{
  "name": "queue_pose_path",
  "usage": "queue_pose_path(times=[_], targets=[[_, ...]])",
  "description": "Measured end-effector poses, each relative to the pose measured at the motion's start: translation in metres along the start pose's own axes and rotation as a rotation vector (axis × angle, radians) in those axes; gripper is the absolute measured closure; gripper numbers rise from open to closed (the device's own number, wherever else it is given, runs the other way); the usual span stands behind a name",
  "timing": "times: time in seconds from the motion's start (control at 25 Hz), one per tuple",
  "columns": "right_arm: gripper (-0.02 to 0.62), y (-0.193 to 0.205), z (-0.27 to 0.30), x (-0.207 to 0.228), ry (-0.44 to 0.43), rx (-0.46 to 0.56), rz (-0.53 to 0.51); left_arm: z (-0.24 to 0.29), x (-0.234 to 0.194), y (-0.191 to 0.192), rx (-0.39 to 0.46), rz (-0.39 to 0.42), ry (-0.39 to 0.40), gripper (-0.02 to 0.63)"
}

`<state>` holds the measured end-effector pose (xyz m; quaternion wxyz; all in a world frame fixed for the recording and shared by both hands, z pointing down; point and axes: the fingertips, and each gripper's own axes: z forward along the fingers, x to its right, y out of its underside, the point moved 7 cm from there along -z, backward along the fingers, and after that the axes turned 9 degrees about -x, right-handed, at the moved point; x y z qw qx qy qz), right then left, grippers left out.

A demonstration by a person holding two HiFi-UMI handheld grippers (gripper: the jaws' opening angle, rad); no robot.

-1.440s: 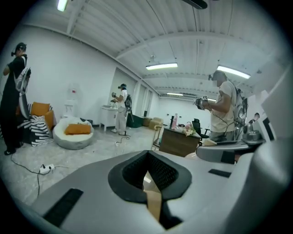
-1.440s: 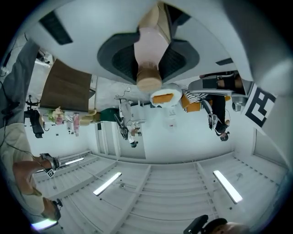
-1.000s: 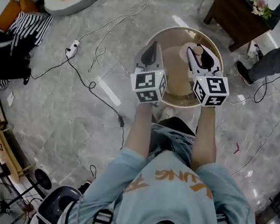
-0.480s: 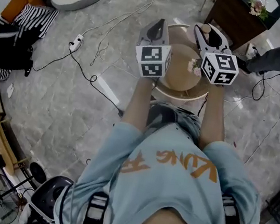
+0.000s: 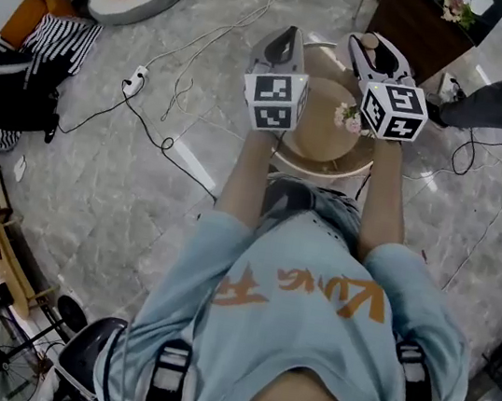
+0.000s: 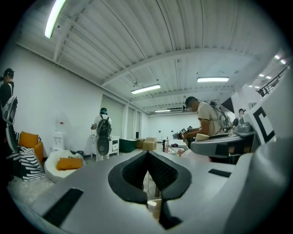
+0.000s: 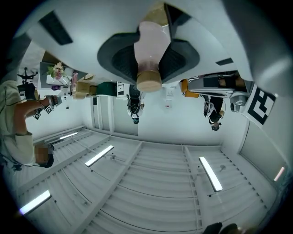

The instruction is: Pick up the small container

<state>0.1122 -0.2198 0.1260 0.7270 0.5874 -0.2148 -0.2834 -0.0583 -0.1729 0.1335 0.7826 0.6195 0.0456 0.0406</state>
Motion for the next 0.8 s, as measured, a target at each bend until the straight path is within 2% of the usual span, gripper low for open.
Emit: queue_pose_path(times=[0.2, 0.8], targets=[[0.445, 0.013, 0.001, 0.005, 0.01, -0.005, 0.017, 0.001, -0.005, 0.009, -0.003, 0.018, -0.023, 0.583], [0.445, 0.017, 0.025, 0.014, -0.008, -0.013, -0.006, 0.018, -0.019, 0.009, -0.004, 0.015, -0.053, 0.583]])
